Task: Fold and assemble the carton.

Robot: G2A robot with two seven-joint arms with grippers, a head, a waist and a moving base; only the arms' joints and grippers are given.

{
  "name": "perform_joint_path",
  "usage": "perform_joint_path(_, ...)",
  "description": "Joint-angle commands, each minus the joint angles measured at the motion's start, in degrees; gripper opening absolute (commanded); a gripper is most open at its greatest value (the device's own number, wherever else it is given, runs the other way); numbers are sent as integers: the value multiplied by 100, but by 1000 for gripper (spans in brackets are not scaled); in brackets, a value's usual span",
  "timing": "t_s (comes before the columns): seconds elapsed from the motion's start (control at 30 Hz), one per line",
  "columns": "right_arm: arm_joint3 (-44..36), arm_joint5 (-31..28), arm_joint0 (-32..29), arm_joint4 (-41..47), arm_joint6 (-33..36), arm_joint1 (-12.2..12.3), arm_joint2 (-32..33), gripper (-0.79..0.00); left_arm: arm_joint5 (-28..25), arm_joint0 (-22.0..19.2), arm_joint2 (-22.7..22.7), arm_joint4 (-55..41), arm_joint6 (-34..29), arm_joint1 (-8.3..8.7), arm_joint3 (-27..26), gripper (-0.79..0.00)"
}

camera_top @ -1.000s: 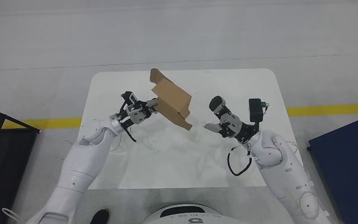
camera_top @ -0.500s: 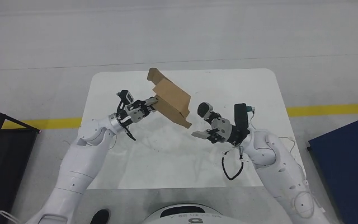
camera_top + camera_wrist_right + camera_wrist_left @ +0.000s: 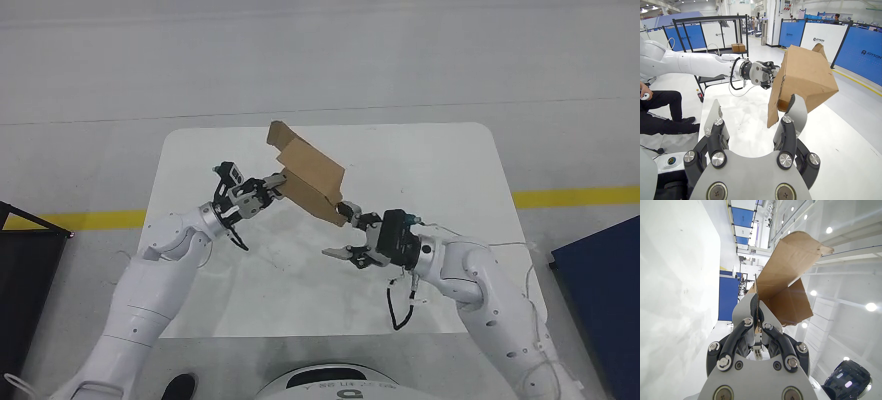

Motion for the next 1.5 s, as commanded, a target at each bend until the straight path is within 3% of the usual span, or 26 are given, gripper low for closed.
perform_joint_path(0.0,8,32,6,-57,-33,-1,-42,-345,-1,9,33,-20,-20,-9,20,-785)
perform_joint_path(0.4,121,73,61,27,-178,7,-174,-326,37,20,74,-78,-266,-21,17,-785)
perform_joint_path(0.47,199,-58,82,240,-255,11,-174,-413,24,23,76,-167,-363,-26,12,-785)
perform_joint_path(0.67,454,-699,197,937,-358,51,-62,-526,182,59,153,-660,-719,-62,62,-785)
perform_joint_path(0.8,523,-945,222,1189,-340,85,43,-551,203,23,252,-570,-966,-68,183,-785)
perform_joint_path(1.07,571,-768,246,1265,-145,111,90,-616,216,-65,302,-757,-1206,-94,297,-785)
perform_joint_path(1.47,741,-499,320,1461,-138,121,127,-619,128,-69,315,-717,-1346,-100,324,-785)
